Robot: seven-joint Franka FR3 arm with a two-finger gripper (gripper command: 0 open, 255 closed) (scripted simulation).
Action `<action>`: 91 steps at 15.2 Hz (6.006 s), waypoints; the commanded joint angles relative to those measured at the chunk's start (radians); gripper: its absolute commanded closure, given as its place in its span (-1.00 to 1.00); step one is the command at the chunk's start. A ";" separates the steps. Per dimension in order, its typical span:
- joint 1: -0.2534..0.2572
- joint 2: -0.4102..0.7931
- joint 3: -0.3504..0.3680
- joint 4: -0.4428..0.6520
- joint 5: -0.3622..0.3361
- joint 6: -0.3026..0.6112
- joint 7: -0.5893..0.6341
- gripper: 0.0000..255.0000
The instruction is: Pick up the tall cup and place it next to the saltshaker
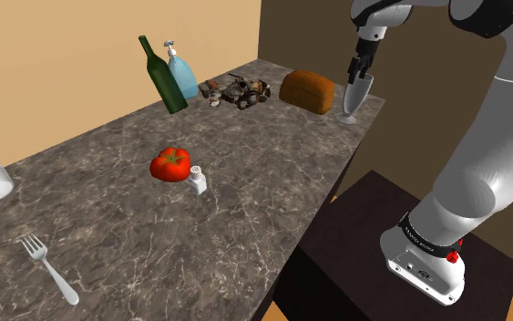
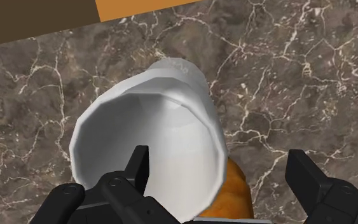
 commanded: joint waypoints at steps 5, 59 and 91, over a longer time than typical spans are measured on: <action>-0.001 0.013 0.002 -0.030 0.008 0.042 -0.004 -1.00; -0.030 0.007 -0.016 0.480 -0.001 -0.472 -0.002 1.00; 0.235 -0.195 0.104 0.368 -0.086 -0.547 0.365 1.00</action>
